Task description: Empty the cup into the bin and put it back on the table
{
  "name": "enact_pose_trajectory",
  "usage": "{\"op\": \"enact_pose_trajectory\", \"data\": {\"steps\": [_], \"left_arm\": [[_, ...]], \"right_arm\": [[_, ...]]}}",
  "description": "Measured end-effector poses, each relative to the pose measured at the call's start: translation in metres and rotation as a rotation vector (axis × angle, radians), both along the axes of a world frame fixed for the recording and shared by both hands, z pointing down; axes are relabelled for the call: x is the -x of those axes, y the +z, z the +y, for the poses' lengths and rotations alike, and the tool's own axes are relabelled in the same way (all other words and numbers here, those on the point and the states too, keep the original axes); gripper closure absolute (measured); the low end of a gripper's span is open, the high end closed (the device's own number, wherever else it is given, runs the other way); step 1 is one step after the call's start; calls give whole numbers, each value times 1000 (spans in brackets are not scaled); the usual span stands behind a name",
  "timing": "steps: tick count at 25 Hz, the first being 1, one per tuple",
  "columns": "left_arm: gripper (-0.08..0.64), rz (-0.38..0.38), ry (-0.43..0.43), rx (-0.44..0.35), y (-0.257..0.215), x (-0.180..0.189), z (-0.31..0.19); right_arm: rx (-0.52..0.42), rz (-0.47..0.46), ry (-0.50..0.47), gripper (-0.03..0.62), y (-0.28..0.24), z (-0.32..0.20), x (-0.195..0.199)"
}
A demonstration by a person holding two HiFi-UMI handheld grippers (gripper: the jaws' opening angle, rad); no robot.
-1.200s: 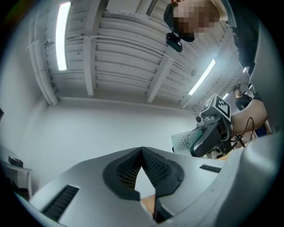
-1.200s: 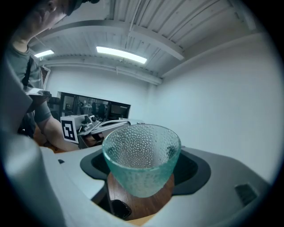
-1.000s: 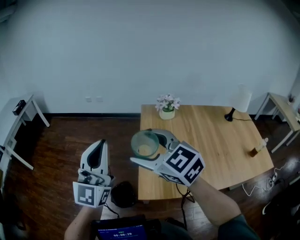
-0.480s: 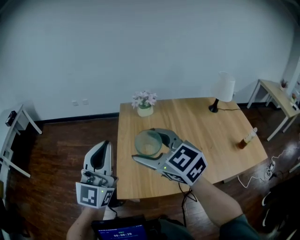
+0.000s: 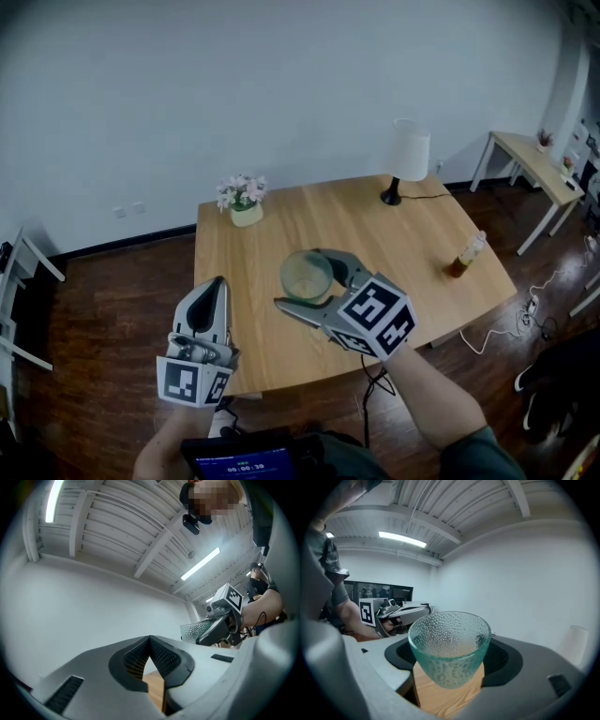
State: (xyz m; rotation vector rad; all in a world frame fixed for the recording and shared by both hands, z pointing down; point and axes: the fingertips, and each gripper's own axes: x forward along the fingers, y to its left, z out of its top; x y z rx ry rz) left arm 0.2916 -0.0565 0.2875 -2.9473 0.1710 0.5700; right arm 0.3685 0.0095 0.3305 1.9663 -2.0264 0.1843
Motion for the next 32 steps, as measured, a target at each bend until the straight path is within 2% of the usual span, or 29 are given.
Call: {"op": "enact_pose_trajectory", "data": {"steps": [8,14,20,25,32], "left_arm": [[558,-105,64,93,36,-45,22],[558,-192,94,112,70,-69,20],[558,-290,99,157,120,-81,16],[558,-361,47,202,162,-72,-1],[558,-402,-35,252,195,-36,-25]], "right_arm": [[21,-46,94,198,36,30,-46],[31,-111,147,198,74,33,-65],[72,-158,177,198,129,35,-67],[90,-179,155,198,160,28,-51],[91,-189,13,198,194,-12,9]]}}
